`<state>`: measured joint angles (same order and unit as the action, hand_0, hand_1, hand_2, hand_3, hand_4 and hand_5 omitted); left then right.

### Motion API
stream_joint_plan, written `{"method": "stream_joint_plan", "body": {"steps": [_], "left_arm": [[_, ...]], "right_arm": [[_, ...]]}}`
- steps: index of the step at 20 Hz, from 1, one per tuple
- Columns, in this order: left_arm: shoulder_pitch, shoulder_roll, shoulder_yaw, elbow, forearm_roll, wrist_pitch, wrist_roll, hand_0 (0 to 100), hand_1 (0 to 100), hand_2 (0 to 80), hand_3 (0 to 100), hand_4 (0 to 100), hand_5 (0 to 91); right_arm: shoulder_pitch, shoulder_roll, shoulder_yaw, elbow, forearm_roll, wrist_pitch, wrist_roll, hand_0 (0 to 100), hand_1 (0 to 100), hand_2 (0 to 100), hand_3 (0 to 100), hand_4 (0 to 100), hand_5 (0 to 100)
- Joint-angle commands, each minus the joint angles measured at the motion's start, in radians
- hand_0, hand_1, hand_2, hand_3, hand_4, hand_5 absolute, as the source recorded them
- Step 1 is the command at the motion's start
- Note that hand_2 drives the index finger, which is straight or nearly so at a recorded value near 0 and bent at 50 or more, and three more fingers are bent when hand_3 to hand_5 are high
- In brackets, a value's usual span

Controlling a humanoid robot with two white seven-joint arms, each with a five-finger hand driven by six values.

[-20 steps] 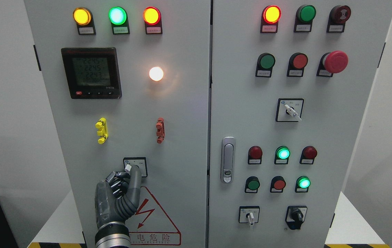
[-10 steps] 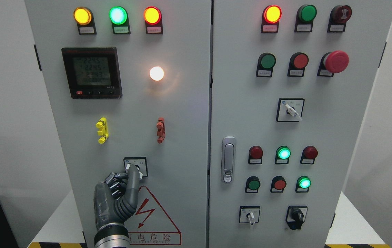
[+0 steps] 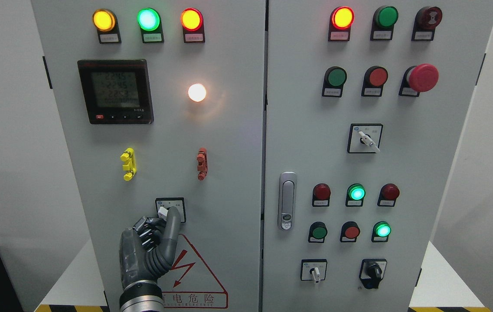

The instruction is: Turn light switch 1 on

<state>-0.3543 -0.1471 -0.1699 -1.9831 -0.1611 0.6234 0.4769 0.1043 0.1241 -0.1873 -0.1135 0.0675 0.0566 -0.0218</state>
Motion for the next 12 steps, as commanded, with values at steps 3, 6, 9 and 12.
{"method": "stream_joint_plan", "body": {"steps": [3,6,9,12], "left_arm": [[0.012,0.001,0.0,-0.002,0.0,-0.002,-0.001,19,45,65.2,100,98,88.3],[0.021,0.004,0.0,-0.003,0.0,-0.008,-0.001,19,45,65.2,100,98,88.4],[0.037,0.006,0.0,-0.005,0.002,-0.013,-0.001,18,44,65.5,100,99,88.4],[0.049,0.006,0.0,-0.006,0.002,-0.017,-0.003,18,44,66.6,100,99,88.7]], "right_arm": [[0.0,0.0,-0.001,0.0,0.0,0.0,0.0,0,0,0,0,0,0],[0.0,-0.001,0.0,0.0,0.0,0.0,-0.001,0,0,0,0,0,0],[0.0,0.0,0.0,0.0,0.0,0.0,0.0,0,0,0,0,0,0],[0.0,0.0,0.0,0.0,0.0,0.0,0.0,0,0,0,0,0,0]]}}
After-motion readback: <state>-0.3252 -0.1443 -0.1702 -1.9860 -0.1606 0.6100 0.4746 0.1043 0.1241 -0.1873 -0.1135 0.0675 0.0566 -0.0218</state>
